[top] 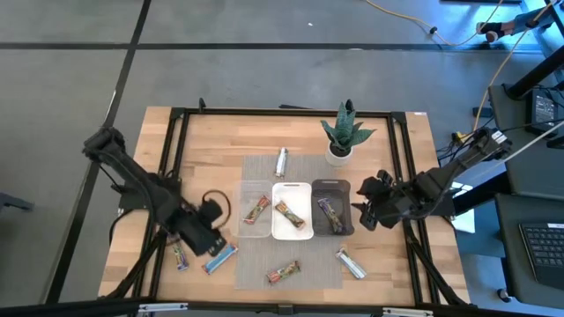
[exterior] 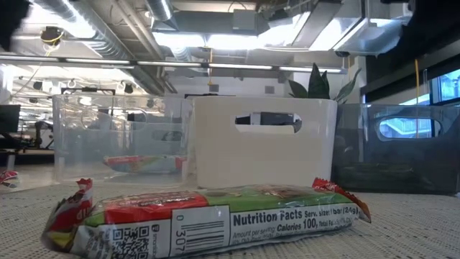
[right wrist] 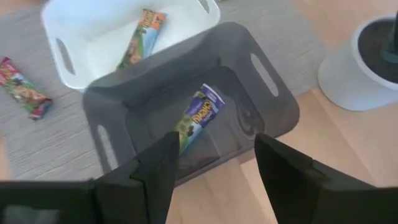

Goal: Pick and place Granola Bars by type
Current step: Put the left red granola bar into the transparent bin

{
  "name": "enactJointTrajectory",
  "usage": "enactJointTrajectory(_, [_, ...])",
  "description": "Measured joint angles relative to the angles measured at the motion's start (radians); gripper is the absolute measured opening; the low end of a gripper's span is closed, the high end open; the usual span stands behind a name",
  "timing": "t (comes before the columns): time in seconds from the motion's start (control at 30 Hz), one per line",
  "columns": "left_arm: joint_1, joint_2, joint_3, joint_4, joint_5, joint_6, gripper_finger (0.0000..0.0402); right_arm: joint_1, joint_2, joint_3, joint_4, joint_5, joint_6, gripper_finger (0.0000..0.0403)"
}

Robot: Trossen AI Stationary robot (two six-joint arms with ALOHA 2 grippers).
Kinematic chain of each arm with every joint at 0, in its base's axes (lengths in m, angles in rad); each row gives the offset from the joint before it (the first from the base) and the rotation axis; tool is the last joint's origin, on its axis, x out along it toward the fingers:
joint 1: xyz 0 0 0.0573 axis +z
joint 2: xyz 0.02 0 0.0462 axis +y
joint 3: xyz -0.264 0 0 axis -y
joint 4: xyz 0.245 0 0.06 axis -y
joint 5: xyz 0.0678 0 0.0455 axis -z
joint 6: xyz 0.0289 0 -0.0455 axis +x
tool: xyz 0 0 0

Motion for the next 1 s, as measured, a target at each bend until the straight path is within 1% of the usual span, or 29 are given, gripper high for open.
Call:
enactJointTrajectory(0.07, [-0.023,0.070,0.046,-0.029,0.019,-0.031,0.0166,-0.006,-0.003,-0.013,0.001,0.001,0.000,0.0213])
enactJointTrajectory(0.2, [-0.051,0.190,0.110,-0.005,0.006,-0.066,0.0166,-0.018,-0.002,-0.028,0.004,-0.005,-0.003,0.0213])
enactJointTrajectory(0.47, [-0.060,0.352,0.127,0.054,0.014,-0.162,0.0166,-0.020,-0.002,-0.031,-0.004,-0.007,-0.056,0.0213])
enactJointTrajectory(0.57, [-0.058,0.392,0.127,0.069,0.027,-0.171,0.0166,-0.021,-0.002,-0.031,-0.004,-0.008,-0.057,0.0213])
enactJointTrajectory(0.73, [-0.054,0.440,0.127,0.118,0.035,-0.229,0.0168,-0.020,-0.002,-0.031,-0.004,-0.051,-0.057,0.0213])
enactJointTrajectory(0.87, [-0.054,0.453,0.127,0.119,0.081,-0.290,0.0188,-0.020,-0.001,-0.031,-0.003,-0.074,-0.058,0.0213])
enactJointTrajectory(0.93, [-0.055,0.454,0.127,0.130,0.099,-0.226,0.0205,-0.020,-0.001,-0.031,-0.002,-0.074,-0.058,0.0213])
enactJointTrajectory(1.0, [-0.063,0.454,0.127,0.165,0.095,-0.169,0.0221,-0.020,-0.001,-0.031,-0.002,-0.074,-0.058,0.0213])
